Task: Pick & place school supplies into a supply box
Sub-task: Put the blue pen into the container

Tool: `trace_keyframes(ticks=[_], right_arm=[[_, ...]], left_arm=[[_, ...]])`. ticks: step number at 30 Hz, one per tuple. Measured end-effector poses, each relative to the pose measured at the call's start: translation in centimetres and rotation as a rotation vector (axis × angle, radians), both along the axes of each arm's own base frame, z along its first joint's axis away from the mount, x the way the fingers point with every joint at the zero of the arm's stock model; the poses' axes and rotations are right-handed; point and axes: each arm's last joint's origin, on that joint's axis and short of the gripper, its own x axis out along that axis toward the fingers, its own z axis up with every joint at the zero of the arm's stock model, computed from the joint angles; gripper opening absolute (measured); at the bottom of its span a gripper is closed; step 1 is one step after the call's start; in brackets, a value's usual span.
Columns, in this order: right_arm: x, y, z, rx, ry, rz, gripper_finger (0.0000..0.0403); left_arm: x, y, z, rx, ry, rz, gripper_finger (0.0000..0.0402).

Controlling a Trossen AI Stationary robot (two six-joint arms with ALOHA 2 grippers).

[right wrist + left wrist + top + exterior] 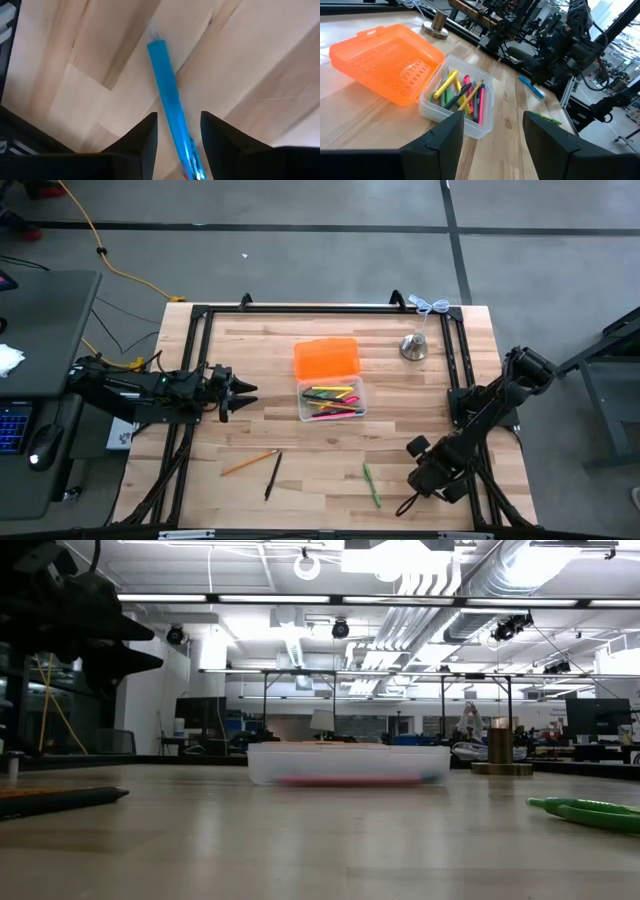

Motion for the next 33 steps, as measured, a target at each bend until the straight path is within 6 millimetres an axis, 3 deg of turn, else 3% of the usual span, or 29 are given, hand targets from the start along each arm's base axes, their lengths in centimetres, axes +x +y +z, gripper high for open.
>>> trace_keyframes(ticks=[14,22,33], right_arm=[[-1.2,-1.4,-3.0,-0.002,-0.008,-0.043,0.0126],[-1.3,-1.6,-3.3,-0.039,-0.043,-0.048,0.0124],[-1.2,-1.8,-3.5,-0.069,-0.072,-0.057,0.0049]], left_arm=[[0.0,0.0,0.0,-0.026,-0.002,0.004,0.0232],[0.0,0.0,0.0,-0.041,-0.002,0.007,0.0232],[0.0,0.0,0.0,-0.040,-0.003,0.009,0.0232]])
